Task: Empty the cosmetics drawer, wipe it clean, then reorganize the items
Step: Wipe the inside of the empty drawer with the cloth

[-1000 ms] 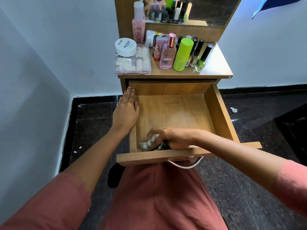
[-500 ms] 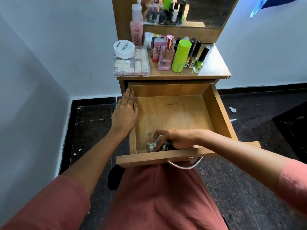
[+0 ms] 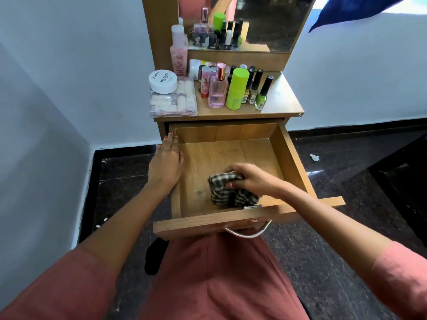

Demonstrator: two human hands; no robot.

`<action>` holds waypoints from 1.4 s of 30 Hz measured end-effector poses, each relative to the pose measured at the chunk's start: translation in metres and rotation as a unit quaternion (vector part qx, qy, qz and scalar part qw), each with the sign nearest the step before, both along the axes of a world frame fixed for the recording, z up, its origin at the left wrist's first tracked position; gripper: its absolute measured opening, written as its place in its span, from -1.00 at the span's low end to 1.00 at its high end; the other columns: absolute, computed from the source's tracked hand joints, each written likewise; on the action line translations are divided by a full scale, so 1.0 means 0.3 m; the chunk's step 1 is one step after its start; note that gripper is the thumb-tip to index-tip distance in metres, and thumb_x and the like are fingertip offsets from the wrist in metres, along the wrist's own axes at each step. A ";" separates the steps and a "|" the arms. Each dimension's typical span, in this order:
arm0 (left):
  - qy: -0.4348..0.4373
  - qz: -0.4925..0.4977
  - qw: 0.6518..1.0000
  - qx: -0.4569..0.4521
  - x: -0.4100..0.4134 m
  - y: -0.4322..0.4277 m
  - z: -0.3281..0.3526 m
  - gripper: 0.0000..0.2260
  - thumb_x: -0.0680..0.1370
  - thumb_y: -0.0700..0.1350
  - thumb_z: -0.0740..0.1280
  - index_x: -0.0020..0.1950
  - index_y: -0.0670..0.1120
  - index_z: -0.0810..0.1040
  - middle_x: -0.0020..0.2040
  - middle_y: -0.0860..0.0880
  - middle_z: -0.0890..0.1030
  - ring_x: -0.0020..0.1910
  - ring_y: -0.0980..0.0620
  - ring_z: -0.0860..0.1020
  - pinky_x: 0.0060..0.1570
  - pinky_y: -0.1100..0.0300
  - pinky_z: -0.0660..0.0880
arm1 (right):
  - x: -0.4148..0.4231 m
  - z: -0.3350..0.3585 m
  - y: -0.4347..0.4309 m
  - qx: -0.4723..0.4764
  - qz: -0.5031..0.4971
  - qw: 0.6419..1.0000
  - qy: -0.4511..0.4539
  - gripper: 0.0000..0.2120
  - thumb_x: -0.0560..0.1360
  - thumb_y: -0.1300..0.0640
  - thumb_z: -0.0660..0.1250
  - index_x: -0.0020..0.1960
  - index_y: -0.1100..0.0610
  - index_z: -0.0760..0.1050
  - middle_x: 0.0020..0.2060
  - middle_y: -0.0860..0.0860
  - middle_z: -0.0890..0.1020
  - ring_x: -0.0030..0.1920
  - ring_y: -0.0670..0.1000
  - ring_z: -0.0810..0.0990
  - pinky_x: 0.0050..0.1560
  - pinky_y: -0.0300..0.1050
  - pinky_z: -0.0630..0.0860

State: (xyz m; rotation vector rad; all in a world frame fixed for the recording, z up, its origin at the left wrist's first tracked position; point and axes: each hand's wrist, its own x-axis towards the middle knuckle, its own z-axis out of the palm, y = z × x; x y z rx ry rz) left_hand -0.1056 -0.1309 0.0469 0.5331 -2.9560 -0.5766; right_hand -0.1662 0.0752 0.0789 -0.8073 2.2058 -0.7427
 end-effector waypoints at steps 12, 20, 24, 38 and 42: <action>-0.015 0.073 0.918 0.389 -0.008 0.240 0.131 -0.60 0.56 0.19 0.12 -0.28 -0.05 0.48 -0.29 -0.03 0.56 -0.28 0.02 0.55 -0.27 0.25 0.49 | 0.064 0.036 -0.100 -0.187 -0.310 0.930 0.066 -0.68 0.48 0.30 0.23 0.22 0.23 0.48 0.11 0.14 0.61 0.08 -0.01 0.57 0.03 -0.23 0.51; 0.031 0.130 0.758 0.638 -0.016 0.262 0.130 -0.75 0.59 0.07 0.15 0.11 -0.02 0.51 0.09 -0.08 0.60 0.13 -0.05 0.55 0.22 0.03 0.45 | 0.103 0.012 -0.083 -0.267 -0.310 0.911 0.045 -0.70 0.41 0.18 0.42 0.14 0.10 0.56 0.19 0.05 0.52 0.20 -0.05 0.48 0.21 -0.20 0.46; 0.029 0.112 0.769 0.628 -0.007 0.257 0.138 -0.83 0.57 0.06 0.18 0.04 0.04 0.51 -0.01 0.01 0.62 0.04 0.02 0.57 0.09 0.09 0.50 | 0.076 0.022 -0.048 -0.319 -0.375 0.869 -0.056 -0.77 0.41 0.34 0.36 0.01 0.10 0.55 0.05 0.18 0.60 0.02 0.07 0.62 -0.07 -0.12 0.63; 0.086 0.053 0.827 0.554 -0.116 0.348 0.207 -0.84 0.55 -0.07 0.27 0.11 -0.05 0.52 -0.08 0.03 0.60 -0.12 0.11 0.57 -0.19 0.35 0.51 | 0.000 0.048 0.083 -0.283 -0.340 0.880 -0.173 -0.78 0.46 0.10 0.34 0.08 0.14 0.51 -0.05 0.08 0.66 -0.13 -0.05 0.66 -0.20 -0.26 0.61; 0.069 0.038 0.864 0.497 -0.183 0.411 0.232 -0.75 0.57 -0.04 0.24 0.21 -0.10 0.45 0.10 -0.06 0.59 0.04 0.02 0.55 0.03 0.18 0.48 | -0.039 0.054 0.120 -0.315 -0.393 0.862 -0.055 -0.70 0.46 0.25 0.34 0.17 0.22 0.41 0.03 0.16 0.60 -0.15 -0.12 0.63 -0.23 -0.36 0.58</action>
